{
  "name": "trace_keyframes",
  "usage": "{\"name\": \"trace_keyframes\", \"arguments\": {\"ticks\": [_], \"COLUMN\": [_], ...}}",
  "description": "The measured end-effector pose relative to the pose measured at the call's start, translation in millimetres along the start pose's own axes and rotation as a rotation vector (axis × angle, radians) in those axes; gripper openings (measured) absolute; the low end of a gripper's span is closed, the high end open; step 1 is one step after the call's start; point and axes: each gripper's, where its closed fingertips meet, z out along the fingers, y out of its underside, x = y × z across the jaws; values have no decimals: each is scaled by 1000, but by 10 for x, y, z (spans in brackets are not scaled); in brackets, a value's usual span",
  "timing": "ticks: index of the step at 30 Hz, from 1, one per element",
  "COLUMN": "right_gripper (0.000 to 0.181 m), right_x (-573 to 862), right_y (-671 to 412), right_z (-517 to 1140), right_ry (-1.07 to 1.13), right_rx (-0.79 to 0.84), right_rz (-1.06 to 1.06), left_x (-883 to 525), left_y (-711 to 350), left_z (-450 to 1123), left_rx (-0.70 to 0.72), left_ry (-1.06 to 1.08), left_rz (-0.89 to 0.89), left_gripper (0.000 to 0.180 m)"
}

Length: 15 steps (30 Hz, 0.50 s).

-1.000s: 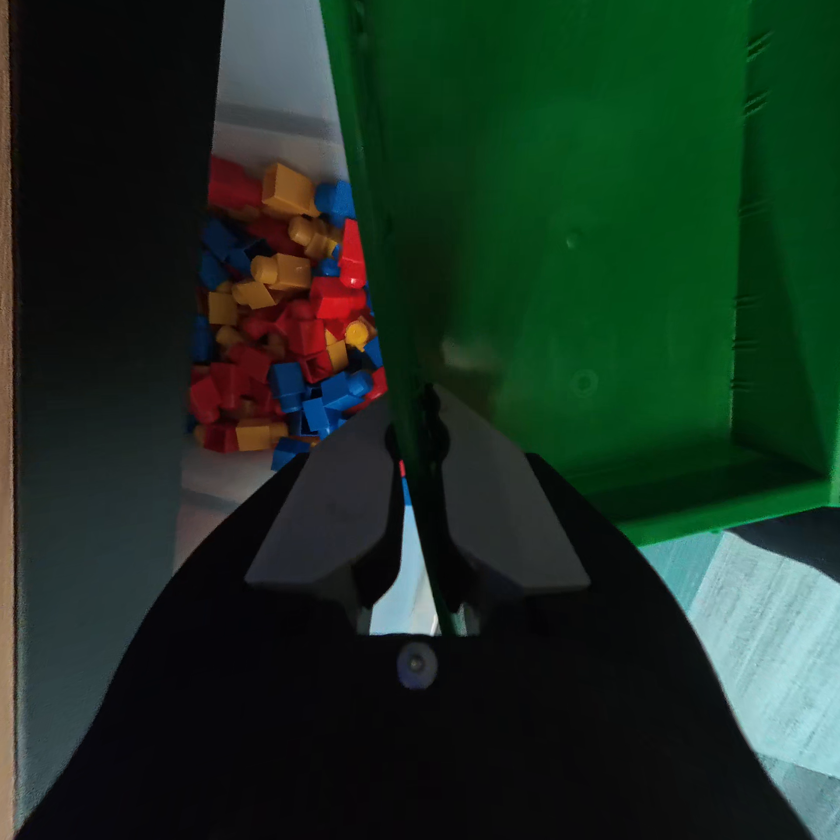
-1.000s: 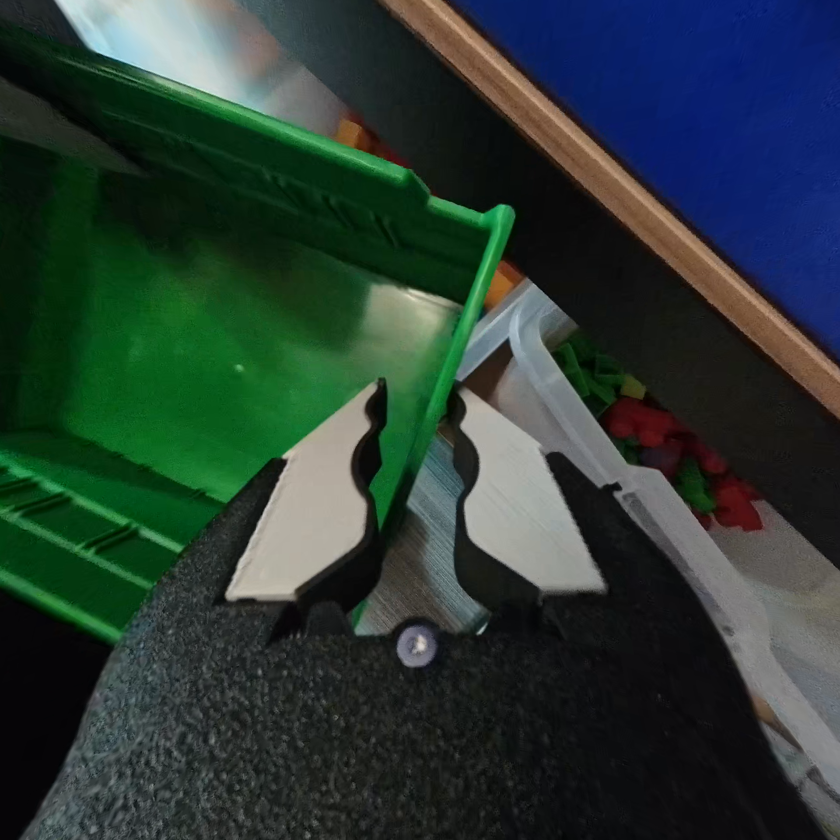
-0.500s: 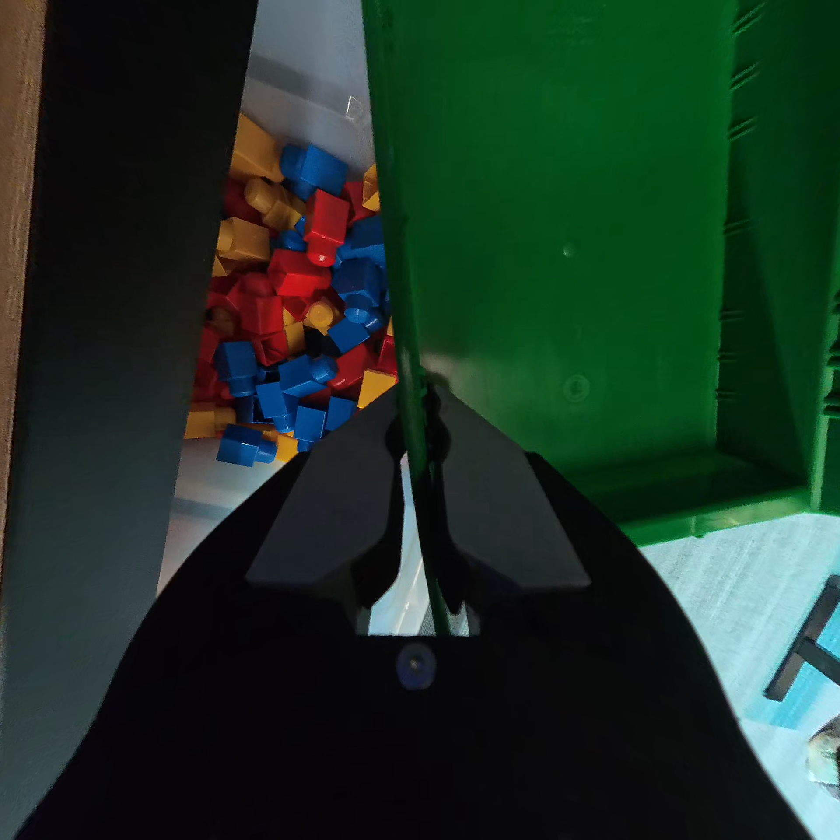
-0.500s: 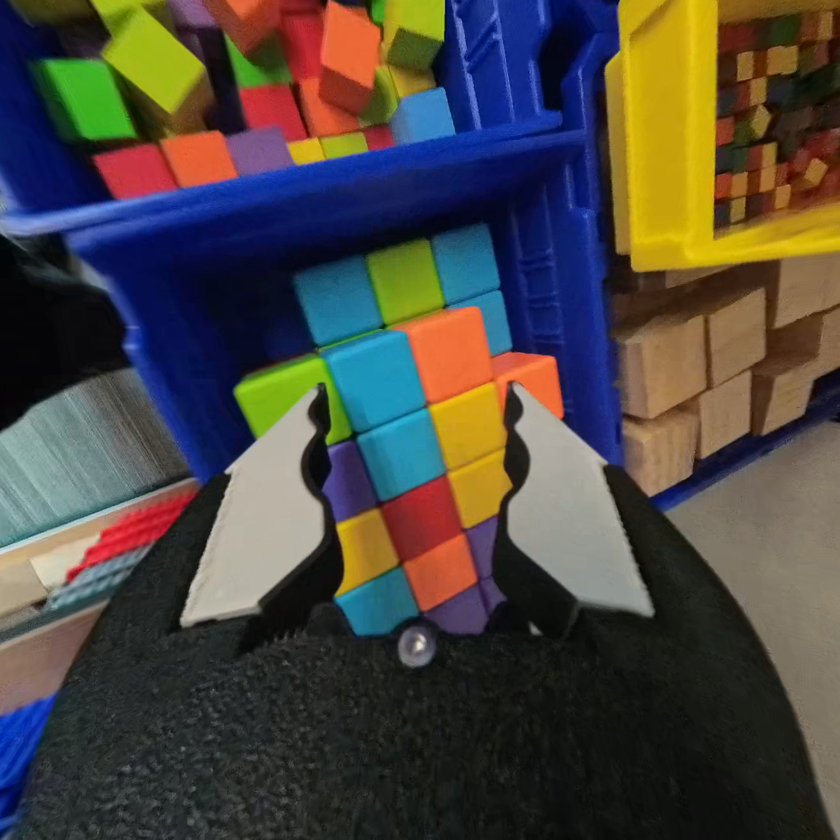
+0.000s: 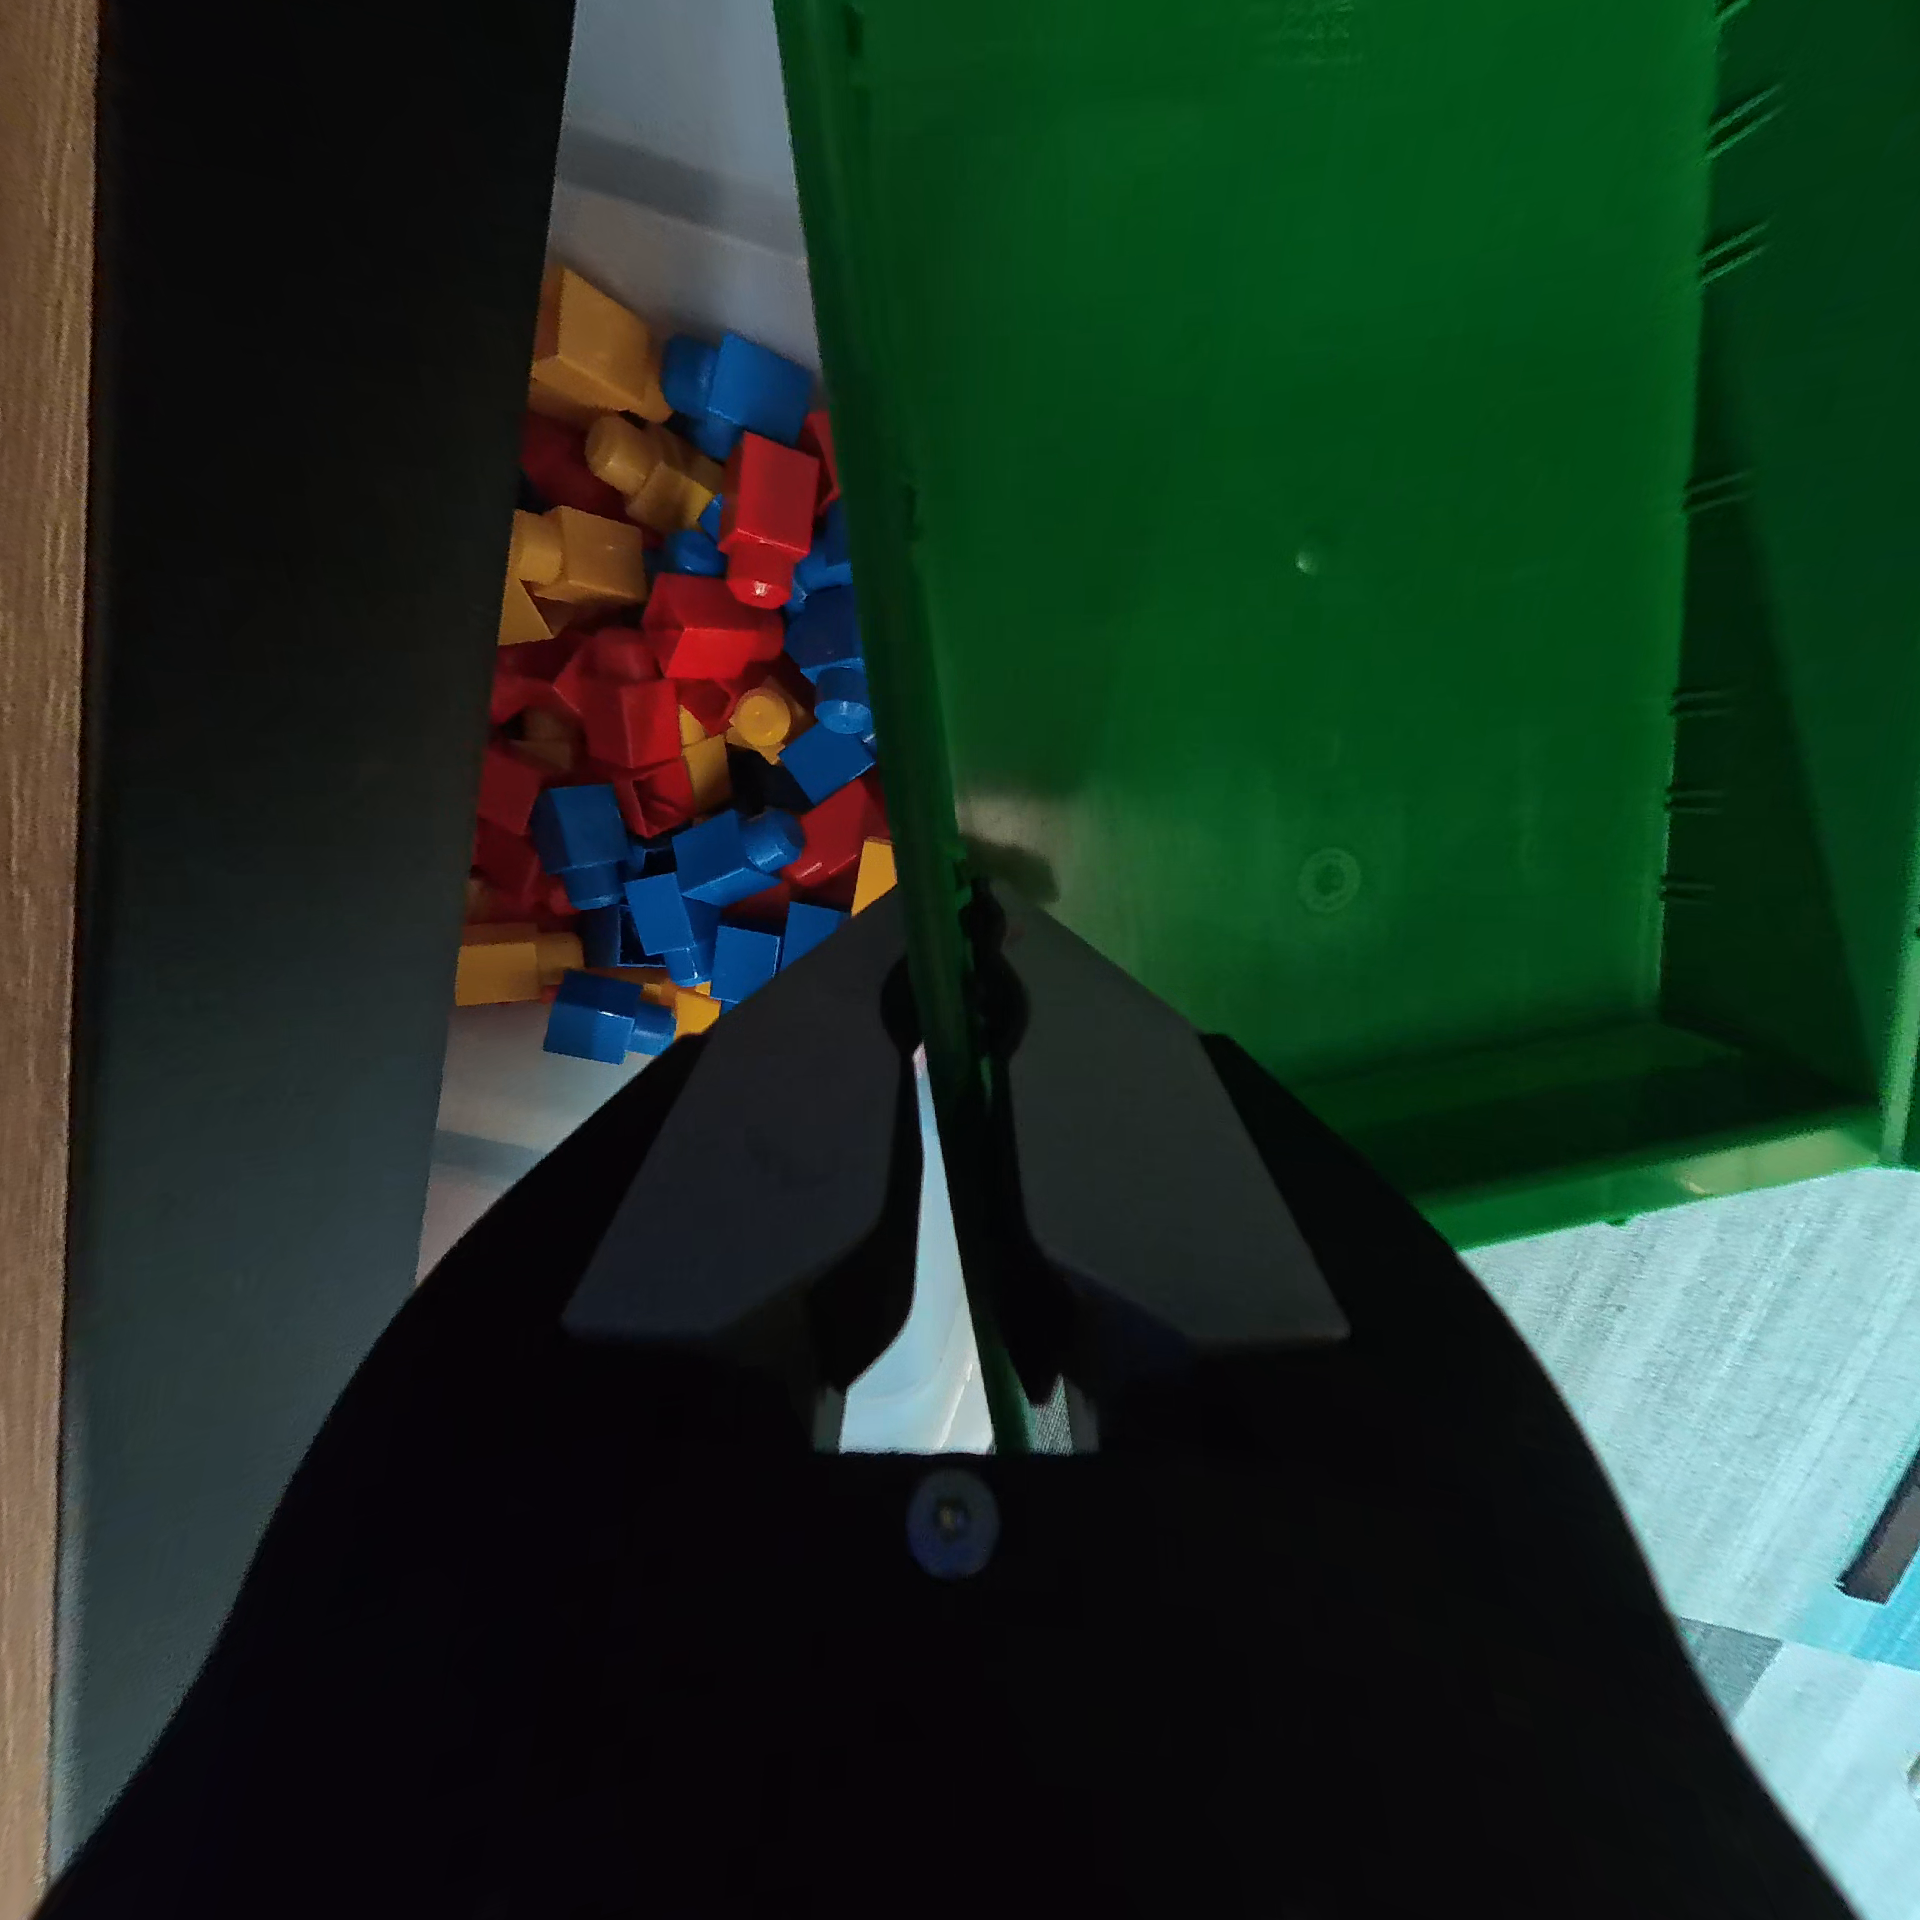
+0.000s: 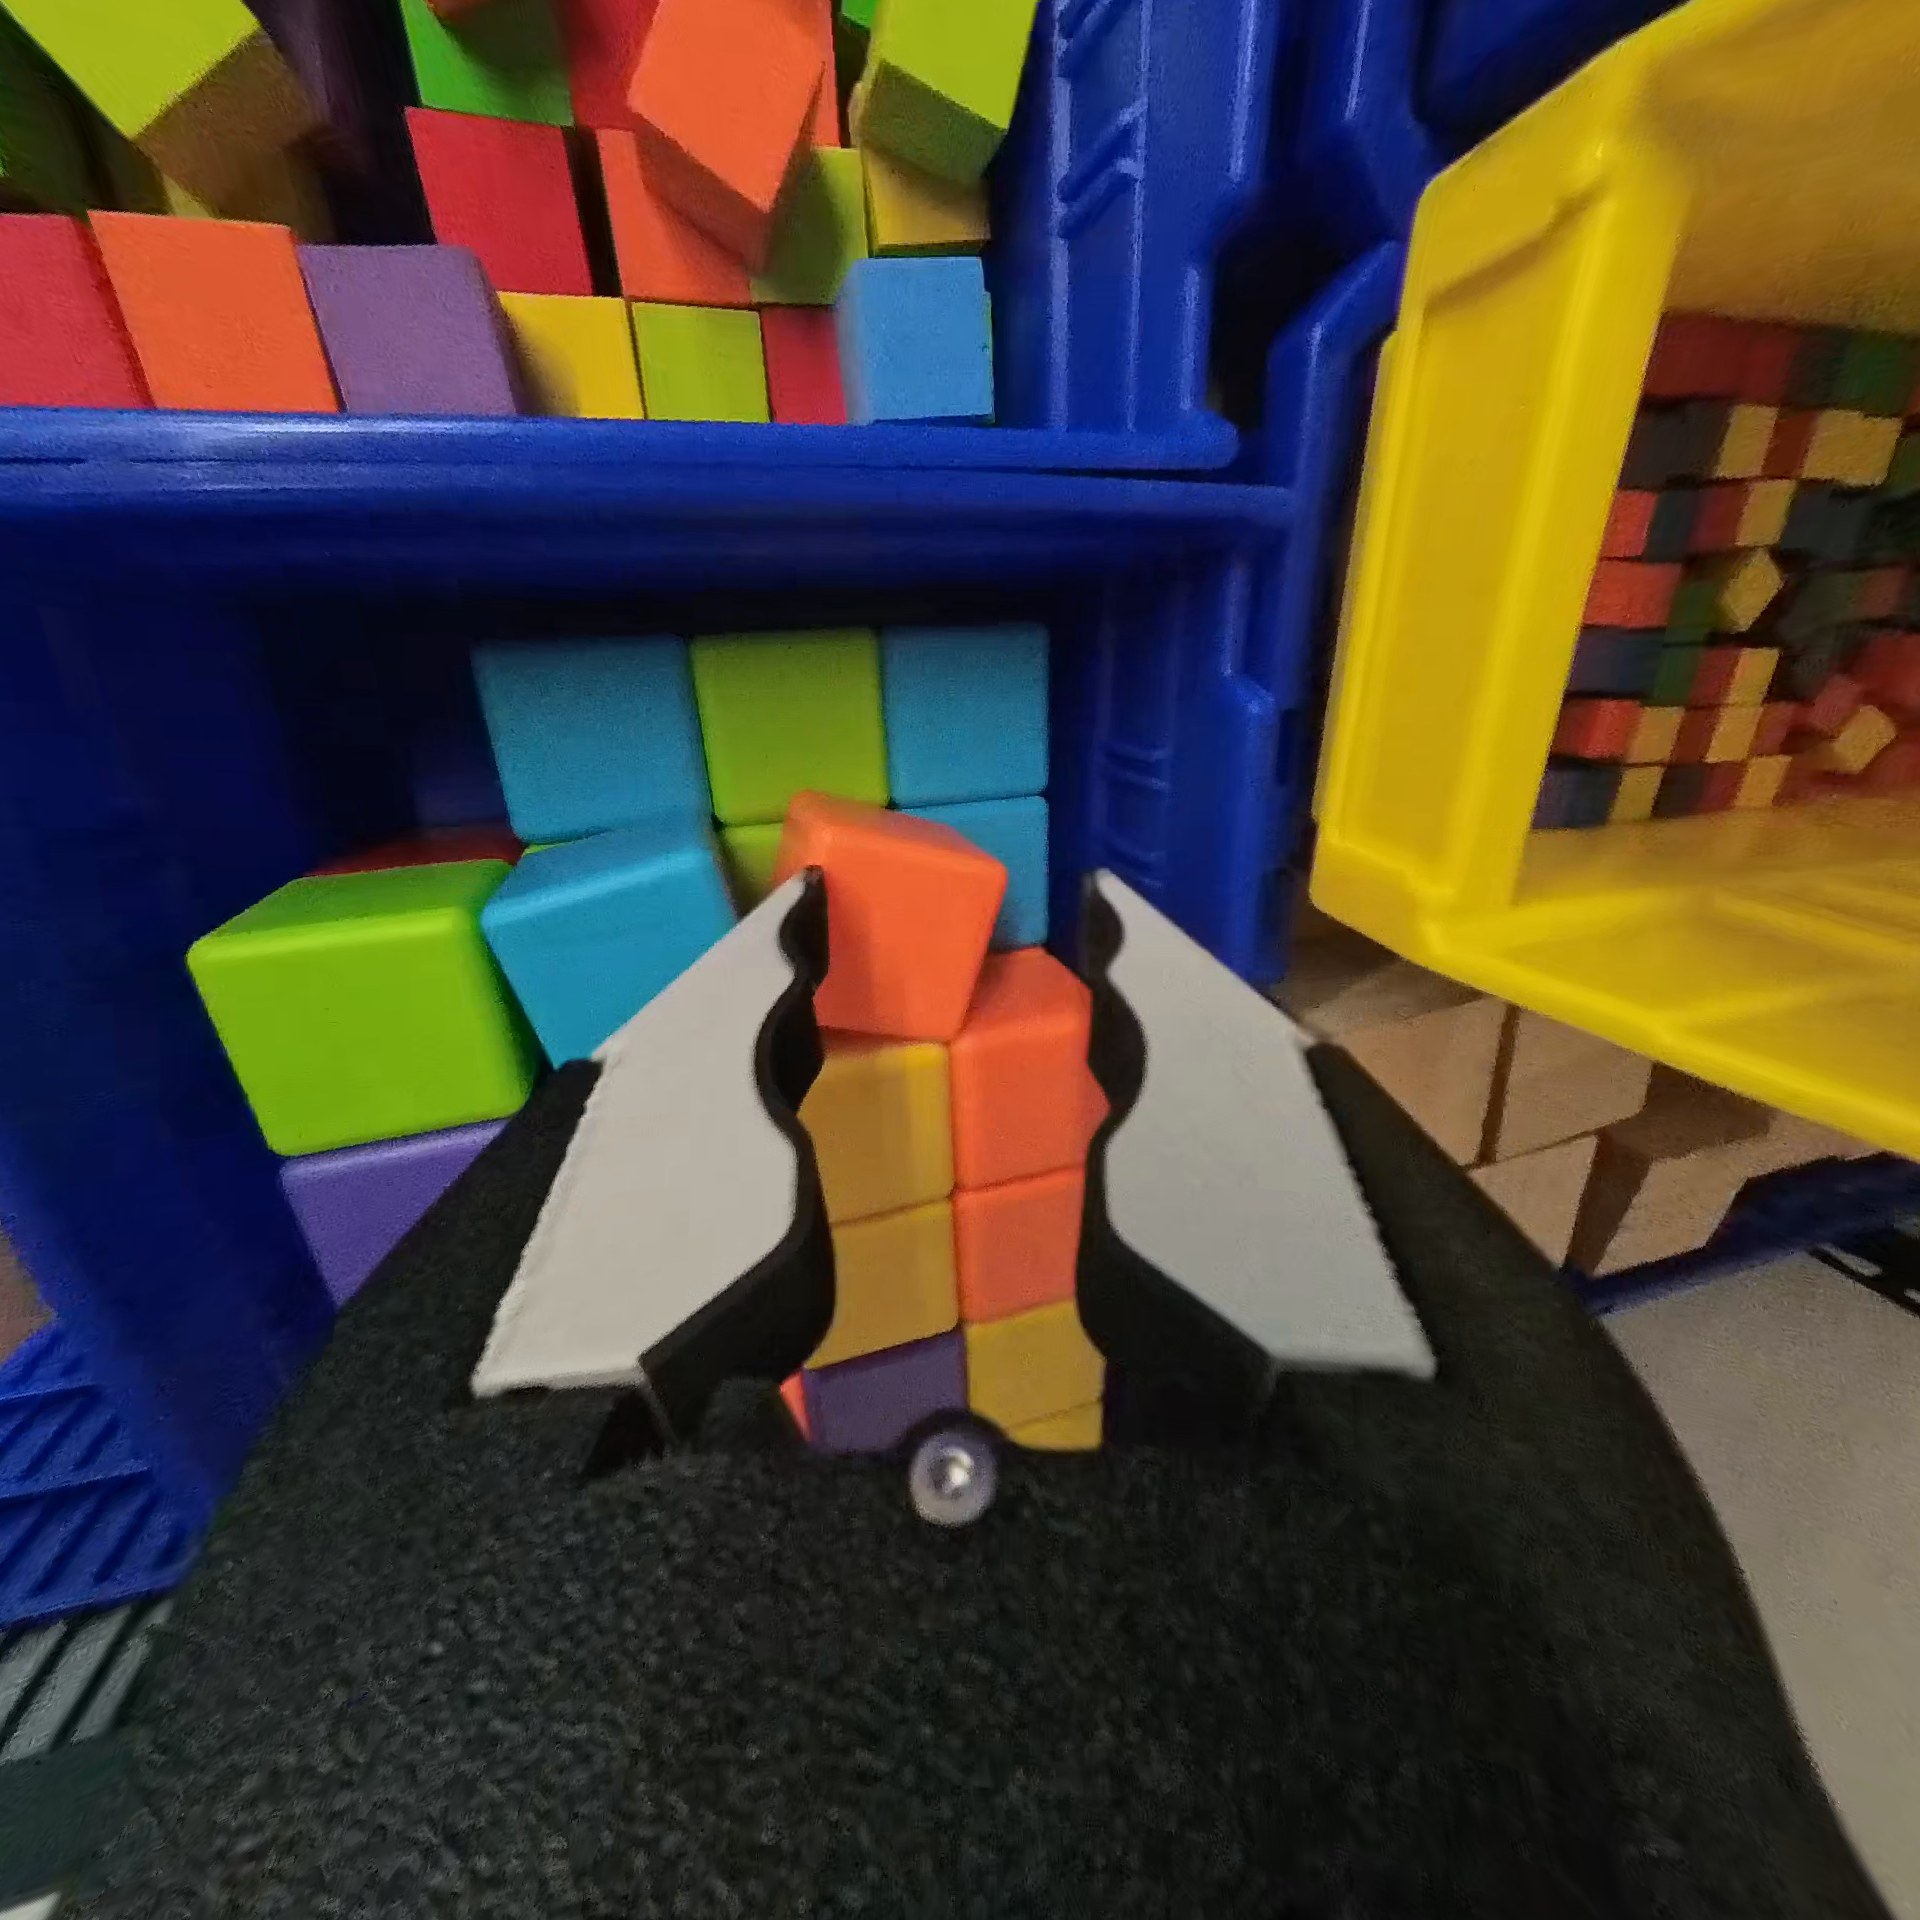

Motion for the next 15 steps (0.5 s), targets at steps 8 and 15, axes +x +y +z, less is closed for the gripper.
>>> {"name": "trace_keyframes", "arguments": {"ticks": [8, 15], "right_gripper": [27, 24], "right_x": [-233, -136], "right_y": [194, 47], "right_z": [-28, 39], "right_ry": [-183, -157], "right_rx": [-110, 16], "right_rz": [147, 199], "left_x": [-44, -57], "left_y": [33, 44], "left_z": [-20, -24], "left_rx": [5, 12], "left_ry": [-20, 0], "left_rz": [36, 45], "left_gripper": [2, 2]}}
